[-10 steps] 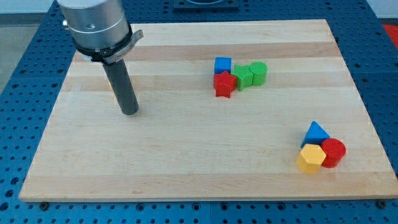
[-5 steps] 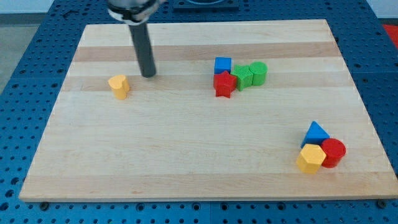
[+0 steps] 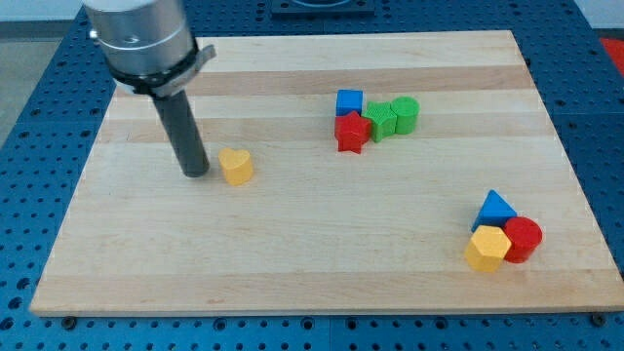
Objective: Slide the yellow heart to the yellow hexagon
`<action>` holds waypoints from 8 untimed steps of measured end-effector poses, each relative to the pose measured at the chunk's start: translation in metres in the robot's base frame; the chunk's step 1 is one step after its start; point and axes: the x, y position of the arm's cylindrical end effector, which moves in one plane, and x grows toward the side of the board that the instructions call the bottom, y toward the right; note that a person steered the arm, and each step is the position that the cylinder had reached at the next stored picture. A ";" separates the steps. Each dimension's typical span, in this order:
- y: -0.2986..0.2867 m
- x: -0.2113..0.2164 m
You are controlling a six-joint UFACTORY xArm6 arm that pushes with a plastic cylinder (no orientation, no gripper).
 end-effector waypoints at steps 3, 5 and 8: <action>0.079 0.006; 0.143 0.053; 0.106 0.075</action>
